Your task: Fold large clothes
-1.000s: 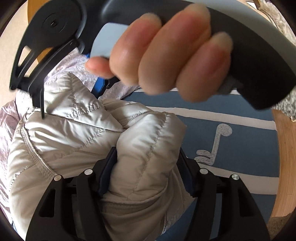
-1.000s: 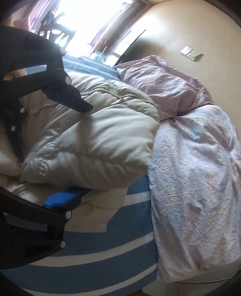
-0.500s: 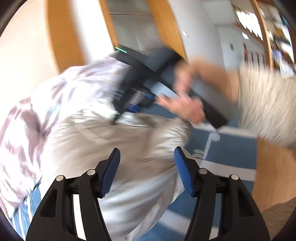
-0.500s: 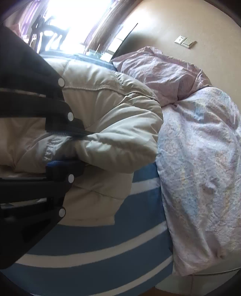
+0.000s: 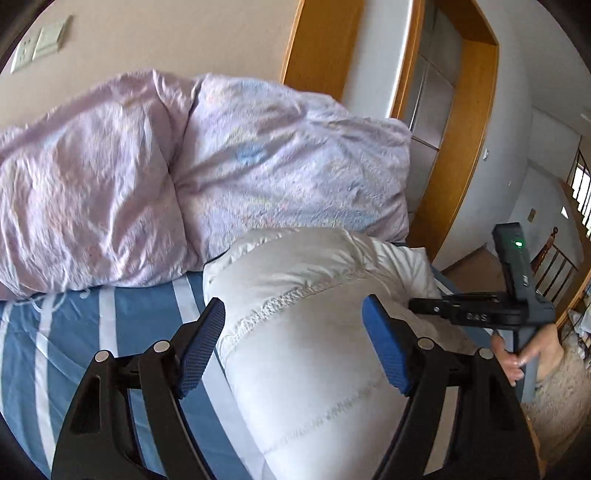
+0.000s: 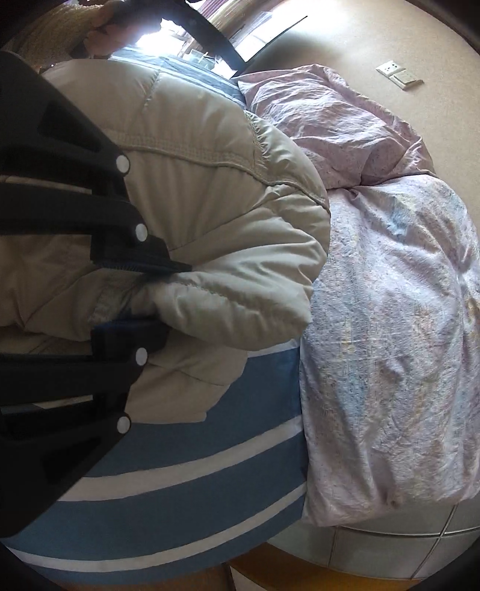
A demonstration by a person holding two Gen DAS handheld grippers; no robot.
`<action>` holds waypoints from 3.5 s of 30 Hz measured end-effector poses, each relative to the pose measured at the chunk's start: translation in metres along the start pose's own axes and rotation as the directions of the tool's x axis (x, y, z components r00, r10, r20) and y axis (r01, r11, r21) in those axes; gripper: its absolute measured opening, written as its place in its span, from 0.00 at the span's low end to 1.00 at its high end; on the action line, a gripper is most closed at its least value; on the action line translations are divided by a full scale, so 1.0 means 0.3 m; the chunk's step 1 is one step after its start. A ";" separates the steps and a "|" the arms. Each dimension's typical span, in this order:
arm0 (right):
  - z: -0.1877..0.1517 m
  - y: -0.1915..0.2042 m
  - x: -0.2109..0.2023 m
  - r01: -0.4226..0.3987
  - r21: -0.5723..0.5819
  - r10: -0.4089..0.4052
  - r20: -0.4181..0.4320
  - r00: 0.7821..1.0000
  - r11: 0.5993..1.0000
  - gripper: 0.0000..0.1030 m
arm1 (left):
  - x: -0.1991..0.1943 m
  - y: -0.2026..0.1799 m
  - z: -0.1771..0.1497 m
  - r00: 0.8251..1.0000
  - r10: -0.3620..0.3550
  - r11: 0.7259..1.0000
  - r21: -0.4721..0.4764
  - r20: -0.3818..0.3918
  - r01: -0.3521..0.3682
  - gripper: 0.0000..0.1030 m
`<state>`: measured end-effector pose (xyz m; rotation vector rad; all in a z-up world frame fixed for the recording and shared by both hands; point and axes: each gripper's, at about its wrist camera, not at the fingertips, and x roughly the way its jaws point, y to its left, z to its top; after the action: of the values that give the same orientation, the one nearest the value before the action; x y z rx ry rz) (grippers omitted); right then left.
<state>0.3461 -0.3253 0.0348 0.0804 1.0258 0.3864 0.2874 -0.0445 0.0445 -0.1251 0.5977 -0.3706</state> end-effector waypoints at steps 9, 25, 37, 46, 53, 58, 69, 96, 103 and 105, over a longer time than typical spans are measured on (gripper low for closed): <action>-0.014 -0.024 0.020 0.008 0.020 -0.008 0.005 1.000 1.000 0.23 | 0.125 -0.081 -0.069 0.996 0.035 0.997 0.073 -0.087 -0.029 0.71; -0.056 -0.055 0.100 0.004 0.023 -0.004 0.008 1.000 1.000 0.25 | 0.202 -0.123 -0.129 0.983 0.124 0.980 0.169 -0.133 -0.101 0.71; -0.085 -0.076 0.125 -0.027 0.044 0.025 0.043 0.999 0.999 0.25 | 0.233 -0.152 -0.159 0.979 0.168 0.966 0.217 -0.112 -0.141 0.71; -0.095 -0.076 0.130 -0.014 0.045 0.012 0.057 0.998 0.999 0.25 | 0.248 -0.167 -0.171 0.975 0.203 0.955 0.240 -0.088 -0.177 0.71; -0.094 -0.086 0.132 -0.027 0.071 0.022 0.067 0.997 0.997 0.26 | 0.252 -0.181 -0.185 0.970 0.236 0.944 0.252 -0.054 -0.215 0.72; -0.106 -0.150 0.046 -0.145 0.249 0.134 0.060 0.989 0.958 0.41 | 0.241 -0.186 -0.187 0.966 0.253 0.934 0.276 -0.055 -0.228 0.72; -0.197 -0.099 -0.010 -0.060 0.165 0.057 0.024 0.998 0.984 0.36 | 0.241 -0.191 -0.187 0.964 0.260 0.932 0.272 -0.046 -0.239 0.72; -0.014 -0.093 0.109 0.091 0.207 -0.098 0.024 0.995 0.974 0.33 | 0.229 -0.215 -0.198 0.951 0.308 0.914 0.270 0.022 -0.303 0.73; -0.058 -0.098 0.153 0.119 0.199 -0.126 0.020 0.992 0.973 0.33 | 0.149 -0.102 -0.088 0.963 0.271 0.959 0.090 -0.016 -0.268 0.75; -0.068 -0.105 0.158 0.111 0.201 -0.119 0.028 0.993 0.973 0.33 | 0.162 -0.086 -0.080 0.962 0.272 0.959 0.084 -0.035 -0.269 0.75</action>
<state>0.3592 -0.3405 -0.0223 0.2069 1.0226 0.1749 0.3030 -0.0868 0.0050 0.0417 0.6356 -0.1309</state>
